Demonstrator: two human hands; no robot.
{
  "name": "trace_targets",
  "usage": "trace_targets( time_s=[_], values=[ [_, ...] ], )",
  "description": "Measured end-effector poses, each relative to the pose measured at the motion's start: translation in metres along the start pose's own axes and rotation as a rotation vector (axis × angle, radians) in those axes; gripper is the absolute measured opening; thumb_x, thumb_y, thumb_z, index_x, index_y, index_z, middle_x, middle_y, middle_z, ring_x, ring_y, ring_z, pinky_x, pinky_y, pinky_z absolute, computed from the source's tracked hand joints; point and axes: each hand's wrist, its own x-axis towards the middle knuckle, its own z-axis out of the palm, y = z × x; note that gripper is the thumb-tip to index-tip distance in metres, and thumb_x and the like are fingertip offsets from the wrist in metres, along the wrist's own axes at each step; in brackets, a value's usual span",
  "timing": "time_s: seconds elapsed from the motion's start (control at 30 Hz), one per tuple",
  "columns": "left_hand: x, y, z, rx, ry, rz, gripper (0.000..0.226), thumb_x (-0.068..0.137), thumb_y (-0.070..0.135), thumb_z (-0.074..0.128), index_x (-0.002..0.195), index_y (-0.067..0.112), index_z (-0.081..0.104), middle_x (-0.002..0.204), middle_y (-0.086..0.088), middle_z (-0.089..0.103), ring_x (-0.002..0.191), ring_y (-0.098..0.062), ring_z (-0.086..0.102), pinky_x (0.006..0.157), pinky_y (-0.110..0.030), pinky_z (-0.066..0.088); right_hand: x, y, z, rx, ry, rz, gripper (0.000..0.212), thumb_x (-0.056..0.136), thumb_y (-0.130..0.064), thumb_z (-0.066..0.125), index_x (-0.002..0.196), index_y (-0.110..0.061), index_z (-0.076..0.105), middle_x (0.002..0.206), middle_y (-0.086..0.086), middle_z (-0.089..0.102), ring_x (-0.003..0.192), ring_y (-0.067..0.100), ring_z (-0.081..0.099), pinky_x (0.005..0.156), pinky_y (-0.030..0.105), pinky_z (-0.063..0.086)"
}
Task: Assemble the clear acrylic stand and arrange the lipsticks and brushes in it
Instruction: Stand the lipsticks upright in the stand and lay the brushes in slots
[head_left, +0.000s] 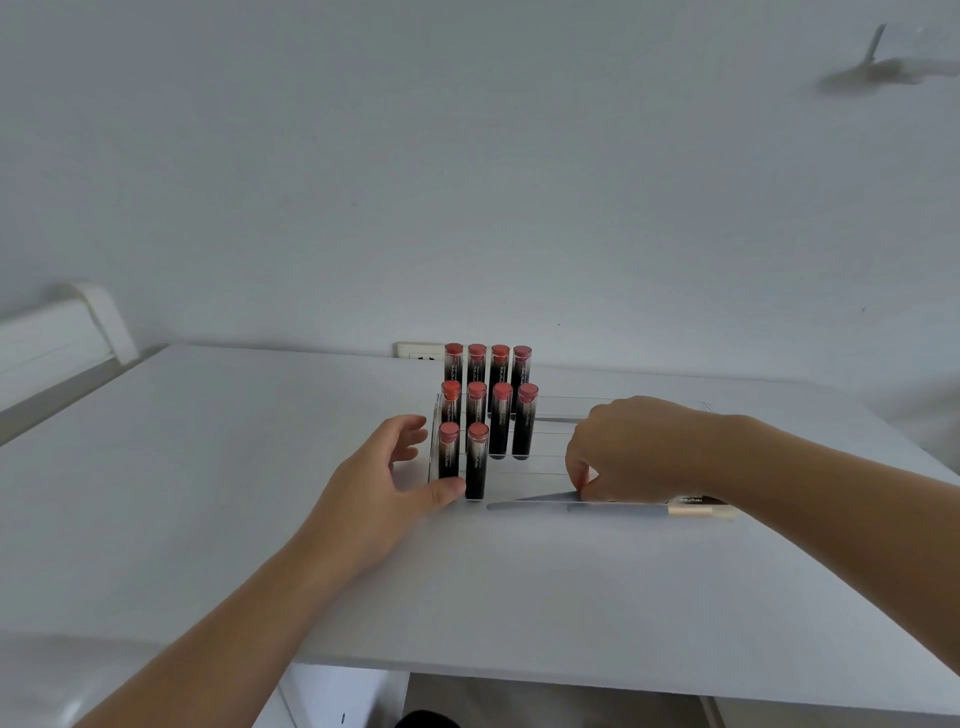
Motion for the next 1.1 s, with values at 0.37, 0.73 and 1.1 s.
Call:
trace_targets(
  time_s=[0.37,0.73,1.1],
  values=[
    [0.0,0.003,0.001,0.014,0.003,-0.008,0.094,0.062,0.067,0.074,0.144,0.032,0.046,0.135,0.022,0.057,0.122,-0.001,0.055,0.104,-0.03,0.046,-0.007,0.018,0.007,0.112,0.2,-0.034,0.015,0.087,-0.047,0.057,0.072,-0.042,0.056,0.057,-0.023,0.057,0.073,-0.004,0.048,0.055,0.02,0.027],
    [0.0,0.002,0.001,0.007,0.004,-0.015,0.094,0.057,0.072,0.073,0.14,0.034,0.049,0.128,0.024,0.06,0.119,0.0,0.057,0.102,-0.03,0.046,-0.041,0.055,-0.004,0.146,0.298,0.103,0.008,0.082,-0.047,0.062,0.082,-0.04,0.067,0.073,-0.044,0.052,0.064,-0.003,0.053,0.052,0.016,0.029],
    [0.002,0.001,0.002,0.009,0.015,-0.018,0.093,0.055,0.072,0.072,0.137,0.032,0.052,0.125,0.023,0.063,0.117,0.001,0.058,0.101,-0.033,0.048,-0.052,0.059,0.017,0.119,0.153,0.095,0.02,0.084,-0.04,0.061,0.066,-0.037,0.055,0.088,-0.02,0.057,0.077,-0.006,0.05,0.06,0.018,0.034]
  ],
)
